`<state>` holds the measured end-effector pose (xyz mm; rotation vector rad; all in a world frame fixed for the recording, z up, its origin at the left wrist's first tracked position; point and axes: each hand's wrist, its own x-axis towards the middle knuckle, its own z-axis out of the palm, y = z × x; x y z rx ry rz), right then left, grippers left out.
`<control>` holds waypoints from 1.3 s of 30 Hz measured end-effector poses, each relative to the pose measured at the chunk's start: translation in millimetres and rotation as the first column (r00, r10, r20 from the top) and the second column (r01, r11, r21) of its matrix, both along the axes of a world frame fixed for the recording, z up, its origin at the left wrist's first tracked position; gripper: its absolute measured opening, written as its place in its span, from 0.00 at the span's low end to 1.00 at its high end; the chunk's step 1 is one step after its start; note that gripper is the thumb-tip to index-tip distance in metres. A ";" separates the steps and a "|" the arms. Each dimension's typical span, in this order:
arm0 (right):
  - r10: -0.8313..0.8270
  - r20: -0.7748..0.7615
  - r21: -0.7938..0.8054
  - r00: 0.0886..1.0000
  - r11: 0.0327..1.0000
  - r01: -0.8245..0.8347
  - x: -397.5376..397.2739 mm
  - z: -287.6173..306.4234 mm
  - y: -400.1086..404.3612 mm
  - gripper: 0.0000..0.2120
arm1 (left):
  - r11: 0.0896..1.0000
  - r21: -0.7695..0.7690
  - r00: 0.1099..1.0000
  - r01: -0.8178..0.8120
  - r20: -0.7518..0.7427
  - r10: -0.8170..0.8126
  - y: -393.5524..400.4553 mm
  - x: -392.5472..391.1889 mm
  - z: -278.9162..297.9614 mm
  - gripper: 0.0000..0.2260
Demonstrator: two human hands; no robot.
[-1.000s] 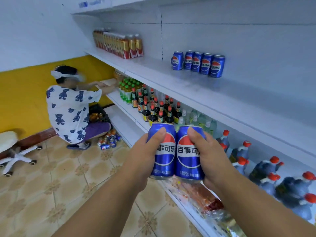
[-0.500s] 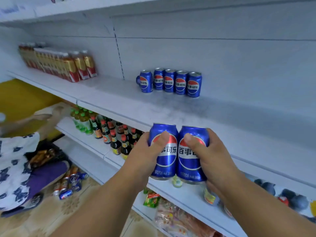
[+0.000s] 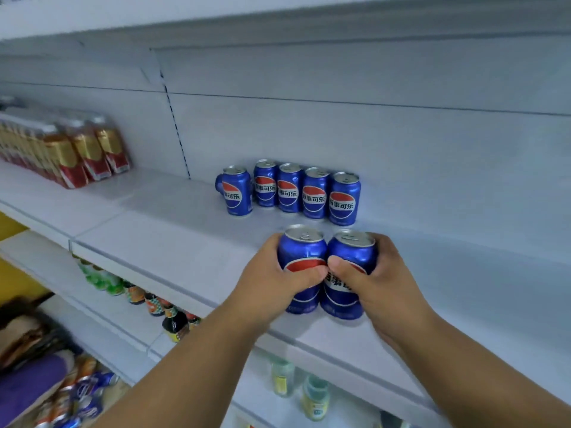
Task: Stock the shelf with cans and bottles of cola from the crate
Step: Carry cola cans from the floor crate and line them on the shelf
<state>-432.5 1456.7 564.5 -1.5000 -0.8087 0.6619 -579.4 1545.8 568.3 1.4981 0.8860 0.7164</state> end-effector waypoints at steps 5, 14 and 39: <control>-0.117 -0.009 -0.002 0.993 0.993 0.117 9.6 -7.7 37.3 0.25 | 0.992 0.029 0.993 0.121 0.008 -0.121 52.3 20.8 -9.4 0.25; -0.267 0.175 -0.073 0.948 0.956 0.283 10.3 -10.3 78.8 0.33 | 0.966 0.050 0.967 0.255 -0.012 -0.255 118.9 39.7 -22.4 0.32; -0.264 0.614 -0.283 0.744 0.806 0.520 39.6 -17.7 121.2 0.24 | 0.769 0.581 0.948 0.268 -0.302 -0.102 183.8 72.5 -32.9 0.25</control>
